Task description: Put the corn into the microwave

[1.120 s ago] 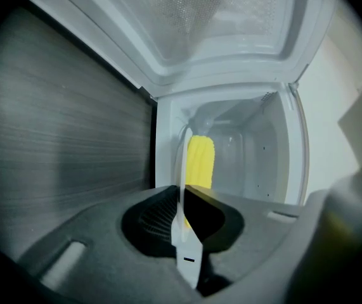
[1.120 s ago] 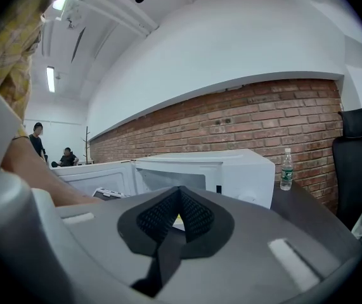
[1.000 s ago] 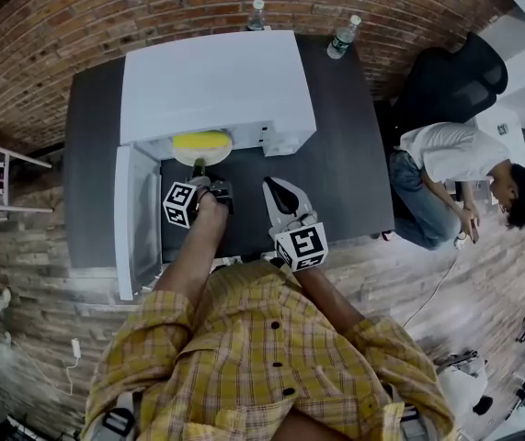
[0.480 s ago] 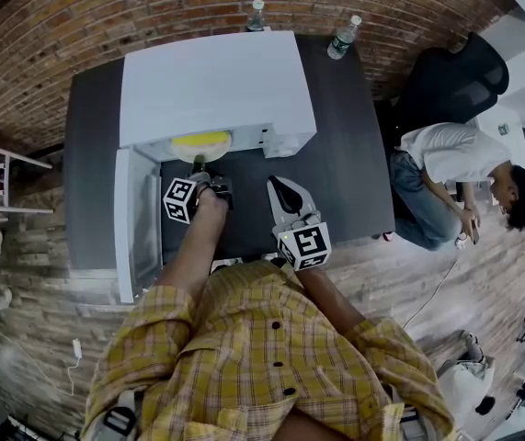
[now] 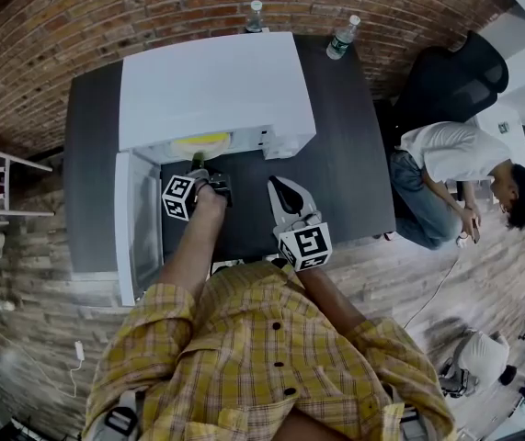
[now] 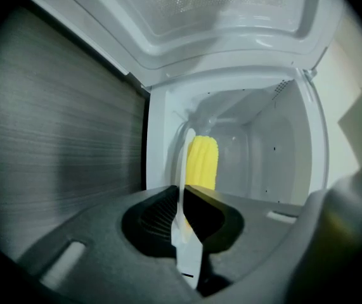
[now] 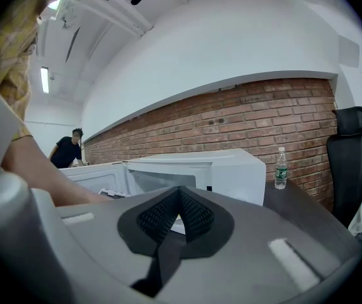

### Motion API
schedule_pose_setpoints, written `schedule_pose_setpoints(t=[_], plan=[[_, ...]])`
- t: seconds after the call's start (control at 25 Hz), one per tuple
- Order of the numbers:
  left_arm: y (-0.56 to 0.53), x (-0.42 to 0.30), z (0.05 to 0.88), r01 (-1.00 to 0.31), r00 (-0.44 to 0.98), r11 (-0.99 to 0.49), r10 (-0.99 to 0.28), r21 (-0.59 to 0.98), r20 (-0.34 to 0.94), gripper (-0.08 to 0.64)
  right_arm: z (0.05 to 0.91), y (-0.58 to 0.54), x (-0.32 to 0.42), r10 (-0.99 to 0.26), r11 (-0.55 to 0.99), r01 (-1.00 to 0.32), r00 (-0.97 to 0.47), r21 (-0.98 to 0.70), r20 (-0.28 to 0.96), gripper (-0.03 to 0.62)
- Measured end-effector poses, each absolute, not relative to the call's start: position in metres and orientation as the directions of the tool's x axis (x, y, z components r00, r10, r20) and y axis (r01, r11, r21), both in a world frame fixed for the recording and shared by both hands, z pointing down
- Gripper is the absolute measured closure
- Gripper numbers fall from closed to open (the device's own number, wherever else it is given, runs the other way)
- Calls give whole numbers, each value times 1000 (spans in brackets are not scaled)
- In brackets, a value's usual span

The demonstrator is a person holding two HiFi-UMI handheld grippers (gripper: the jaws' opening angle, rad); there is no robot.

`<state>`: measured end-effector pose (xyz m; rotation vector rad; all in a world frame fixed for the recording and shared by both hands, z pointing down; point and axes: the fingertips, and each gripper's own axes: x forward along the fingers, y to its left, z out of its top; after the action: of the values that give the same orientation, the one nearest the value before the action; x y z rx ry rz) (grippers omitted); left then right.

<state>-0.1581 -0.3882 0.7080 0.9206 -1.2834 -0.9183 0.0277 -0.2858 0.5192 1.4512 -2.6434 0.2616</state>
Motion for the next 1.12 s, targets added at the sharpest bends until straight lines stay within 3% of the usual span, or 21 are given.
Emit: schedule_pose_setpoints(t=[0.52, 1.12], plan=[[-392, -151, 720, 98, 94, 404, -913, 909, 396, 454, 519, -286, 37, -842, 499, -862, -507, -93, 185, 595], [-375, -144, 698, 143, 169, 282, -951, 949, 257, 426, 517, -282, 42, -845, 486, -867, -499, -115, 192, 594]])
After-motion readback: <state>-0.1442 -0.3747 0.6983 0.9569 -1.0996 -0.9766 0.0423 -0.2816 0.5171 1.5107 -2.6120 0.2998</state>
